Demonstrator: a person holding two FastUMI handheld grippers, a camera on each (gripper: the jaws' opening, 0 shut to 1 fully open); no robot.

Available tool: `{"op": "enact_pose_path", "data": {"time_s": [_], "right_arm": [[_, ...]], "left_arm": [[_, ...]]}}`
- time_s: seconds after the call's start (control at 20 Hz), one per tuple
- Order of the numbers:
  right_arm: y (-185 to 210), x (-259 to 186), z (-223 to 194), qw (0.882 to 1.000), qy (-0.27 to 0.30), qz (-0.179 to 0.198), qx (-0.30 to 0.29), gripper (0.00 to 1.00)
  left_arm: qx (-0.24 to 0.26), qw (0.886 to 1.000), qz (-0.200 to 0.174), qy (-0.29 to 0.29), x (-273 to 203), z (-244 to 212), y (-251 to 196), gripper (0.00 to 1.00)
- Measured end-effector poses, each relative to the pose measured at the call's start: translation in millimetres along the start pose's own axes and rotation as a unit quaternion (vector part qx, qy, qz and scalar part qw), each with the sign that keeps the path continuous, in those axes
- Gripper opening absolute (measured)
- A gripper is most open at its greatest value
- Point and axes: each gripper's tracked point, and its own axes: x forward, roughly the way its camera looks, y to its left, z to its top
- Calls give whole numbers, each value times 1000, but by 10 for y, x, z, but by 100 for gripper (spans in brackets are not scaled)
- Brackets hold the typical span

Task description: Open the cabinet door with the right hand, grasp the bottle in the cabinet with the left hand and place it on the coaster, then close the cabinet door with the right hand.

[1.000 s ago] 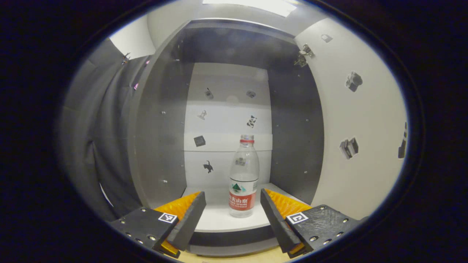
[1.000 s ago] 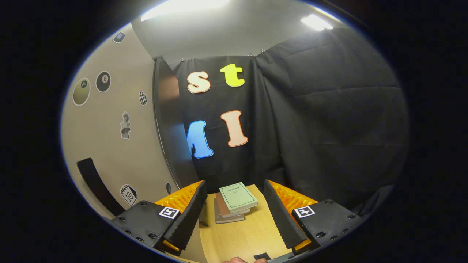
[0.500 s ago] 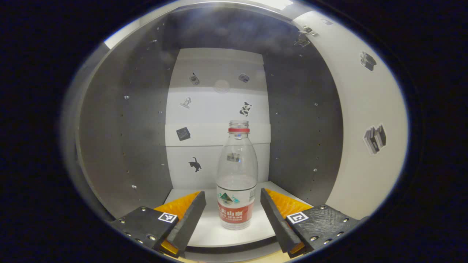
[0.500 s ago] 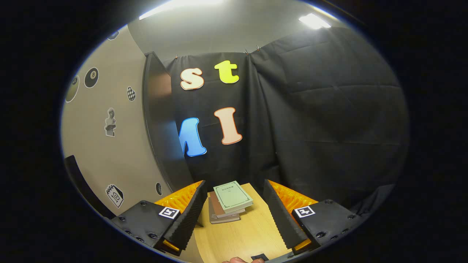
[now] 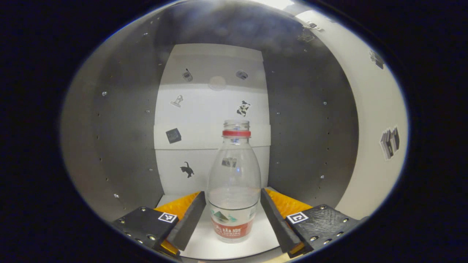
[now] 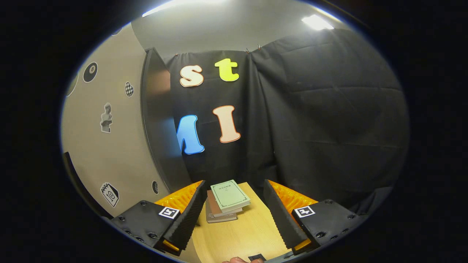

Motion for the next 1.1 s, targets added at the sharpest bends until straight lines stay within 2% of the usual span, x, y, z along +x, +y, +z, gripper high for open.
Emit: {"op": "enact_pose_path", "data": {"time_s": [0.1, 0.15, 0.2, 0.3, 0.35, 0.45, 0.55, 0.65, 0.7, 0.75, 0.85, 0.9, 0.95, 1.0, 1.05, 1.1], "right_arm": [[0, 7, -28, 1000, 2, -2, 3, 98], [3, 7, -43, 1000, 3, -2, 5, 98], [2, 6, -53, 1000, 4, -2, 7, 98], [-9, 33, -75, 1000, 6, -4, 8, 98], [-15, 30, -89, 1000, 7, -6, 8, 98], [-16, 40, -91, 1000, 7, -6, 9, 98], [-13, 50, -97, 1000, 7, -6, 10, 98], [-9, 55, -96, 1000, 6, -5, 11, 98], [-4, 57, -89, 1000, 6, -5, 11, 98], [1, 65, -92, 1000, 5, -4, 11, 98], [9, 60, -92, 1000, 5, -1, 11, 98], [18, 56, -88, 1000, 4, 0, 12, 93], [34, 65, -78, 1000, 3, 3, 14, 98], [44, 59, -76, 1000, 2, 4, 14, 93], [50, 57, -78, 1000, 1, 5, 14, 98], [54, 47, -76, 1000, 0, 6, 12, 98]], "left_arm": [[-3, 1000, -2, 1, 25, -15, 6, 93], [-5, 1000, -3, 2, 43, -24, 11, 89], [-7, 1000, -6, 6, 41, -44, 4, 92], [-10, 1000, -1, 6, 53, -46, 46, 93], [-11, 1000, 0, 5, 60, -35, 50, 89], [-9, 1000, -9, 6, 46, -24, 13, 88], [-7, 1000, -13, 8, 40, -19, -3, 77], [-9, 1000, -12, 8, 20, -11, -1, 75], [-11, 1000, -14, 5, 5, 21, -6, 79], [-10, 1000, -14, 2, -34, 44, -3, 75], [-6, 1000, -15, -1, -176, 115, 5, 76], [-6, 1000, -17, -3, -248, 158, -1, 74], [-6, 1000, -19, -5, -329, 195, 1, 75], [-10, 1000, -21, -7, -433, 237, 7, 76], [-15, 1000, -22, -8, -545, 265, 22, 75], [-20, 1000, -21, -9, -670, 296, 47, 75]]}}
